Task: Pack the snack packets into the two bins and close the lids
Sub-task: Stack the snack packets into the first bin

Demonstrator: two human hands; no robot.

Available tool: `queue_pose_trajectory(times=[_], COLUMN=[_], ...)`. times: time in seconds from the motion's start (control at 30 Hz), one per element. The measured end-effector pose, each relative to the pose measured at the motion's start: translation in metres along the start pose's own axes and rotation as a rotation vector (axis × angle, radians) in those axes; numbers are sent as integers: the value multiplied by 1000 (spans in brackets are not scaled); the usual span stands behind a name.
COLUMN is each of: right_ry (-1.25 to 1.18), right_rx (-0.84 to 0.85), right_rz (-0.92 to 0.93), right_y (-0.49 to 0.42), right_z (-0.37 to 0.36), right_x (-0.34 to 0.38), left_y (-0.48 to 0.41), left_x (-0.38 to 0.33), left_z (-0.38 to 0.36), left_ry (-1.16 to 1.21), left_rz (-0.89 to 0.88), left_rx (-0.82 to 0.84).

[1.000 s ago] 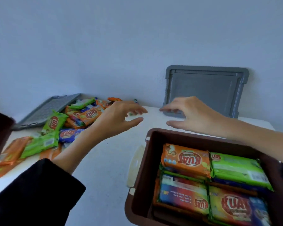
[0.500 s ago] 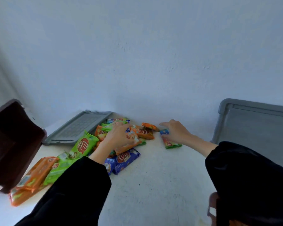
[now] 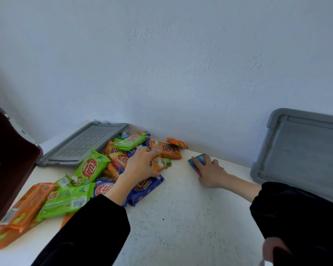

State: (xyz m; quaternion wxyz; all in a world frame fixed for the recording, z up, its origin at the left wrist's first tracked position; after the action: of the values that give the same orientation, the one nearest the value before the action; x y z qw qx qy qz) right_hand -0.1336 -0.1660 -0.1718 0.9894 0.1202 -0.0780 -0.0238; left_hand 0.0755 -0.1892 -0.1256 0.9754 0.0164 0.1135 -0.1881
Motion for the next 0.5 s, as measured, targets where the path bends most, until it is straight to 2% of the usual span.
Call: queue_pose_trajectory(times=[0.2, 0.37, 0.5], right_ry=[-127, -217, -245], right_rx=[-56, -67, -96], right_rz=[-69, -12, 29], right_y=[1, 9, 31], right_z=[9, 25, 55], right_x=[-3, 2, -3], left_y=[8, 11, 12], left_x=[-5, -10, -26], left_z=[1, 7, 23], left_ry=[-47, 11, 75], left_rz=[2, -1, -76], left_rx=[16, -17, -49])
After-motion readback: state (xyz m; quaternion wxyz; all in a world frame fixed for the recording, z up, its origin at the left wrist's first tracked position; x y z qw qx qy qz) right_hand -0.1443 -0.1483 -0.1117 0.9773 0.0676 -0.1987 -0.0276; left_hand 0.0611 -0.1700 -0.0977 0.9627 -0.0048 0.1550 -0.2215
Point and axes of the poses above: each hand's wrist, its own y-axis away from the middle knuckle, its own z-axis out of the back of the hand, x = y × z, the point moved 5 cm from there along -y, towards the middle knuckle, and after that the axes turned 4 degrees about -z, right-handed, at the moved point
